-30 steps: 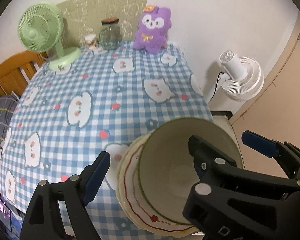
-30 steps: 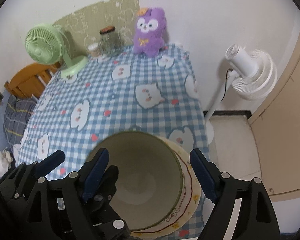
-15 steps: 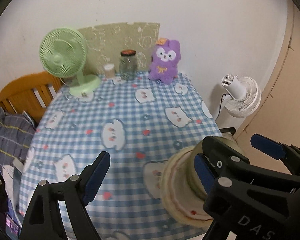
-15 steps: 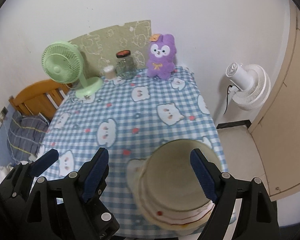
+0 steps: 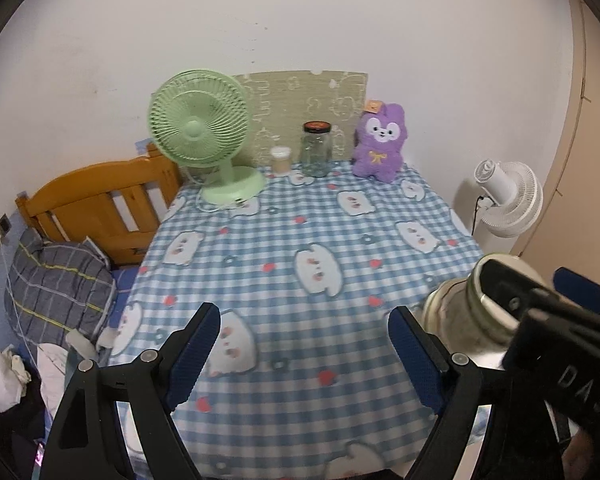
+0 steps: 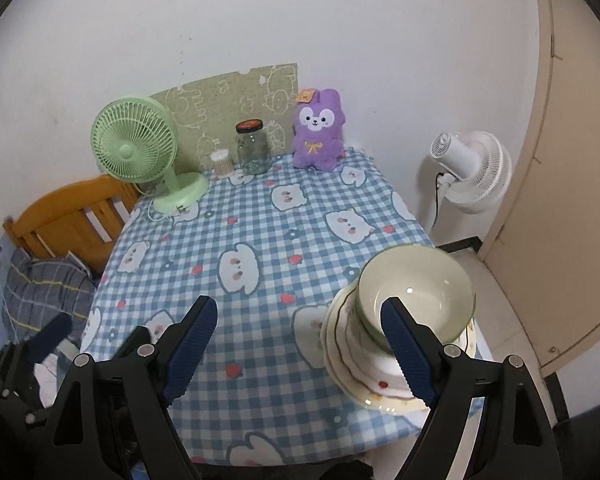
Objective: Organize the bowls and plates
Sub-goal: 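Withdraw both grippers away from the stacked plates and bowls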
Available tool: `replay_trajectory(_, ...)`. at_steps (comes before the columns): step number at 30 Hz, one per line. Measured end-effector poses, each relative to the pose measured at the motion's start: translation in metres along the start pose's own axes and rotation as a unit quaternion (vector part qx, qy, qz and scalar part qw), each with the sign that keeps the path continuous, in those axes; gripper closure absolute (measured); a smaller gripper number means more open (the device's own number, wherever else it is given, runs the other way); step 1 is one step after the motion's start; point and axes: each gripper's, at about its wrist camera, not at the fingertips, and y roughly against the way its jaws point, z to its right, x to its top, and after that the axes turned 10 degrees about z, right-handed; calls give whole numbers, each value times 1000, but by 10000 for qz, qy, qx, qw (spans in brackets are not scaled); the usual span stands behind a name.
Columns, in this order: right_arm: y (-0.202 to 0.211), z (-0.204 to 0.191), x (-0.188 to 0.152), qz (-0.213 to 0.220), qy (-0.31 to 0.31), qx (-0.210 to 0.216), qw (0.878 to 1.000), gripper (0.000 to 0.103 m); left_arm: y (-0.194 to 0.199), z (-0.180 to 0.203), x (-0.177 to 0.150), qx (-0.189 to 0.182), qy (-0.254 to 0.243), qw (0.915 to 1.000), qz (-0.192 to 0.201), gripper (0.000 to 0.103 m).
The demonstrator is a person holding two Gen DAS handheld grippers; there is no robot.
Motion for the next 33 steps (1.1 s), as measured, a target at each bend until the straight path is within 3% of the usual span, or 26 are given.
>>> replay_trajectory(7, 10, -15, -30, 60, 77, -15, 10000, 17, 14, -32, -22, 8, -32, 9998, 199, 10)
replay_trajectory(16, 6, -6, -65, 201, 11, -7, 9998, 17, 20, -44, -57, 272, -191, 9986, 404, 8)
replay_trajectory(20, 9, -3, -80, 276, 47, 25, 9996, 17, 22, -47, -67, 328, -37, 9984, 459, 7)
replay_trajectory(33, 20, -4, -91, 514, 102, 166, 9985, 17, 34, -48, -78, 460, 89, 9962, 736, 1)
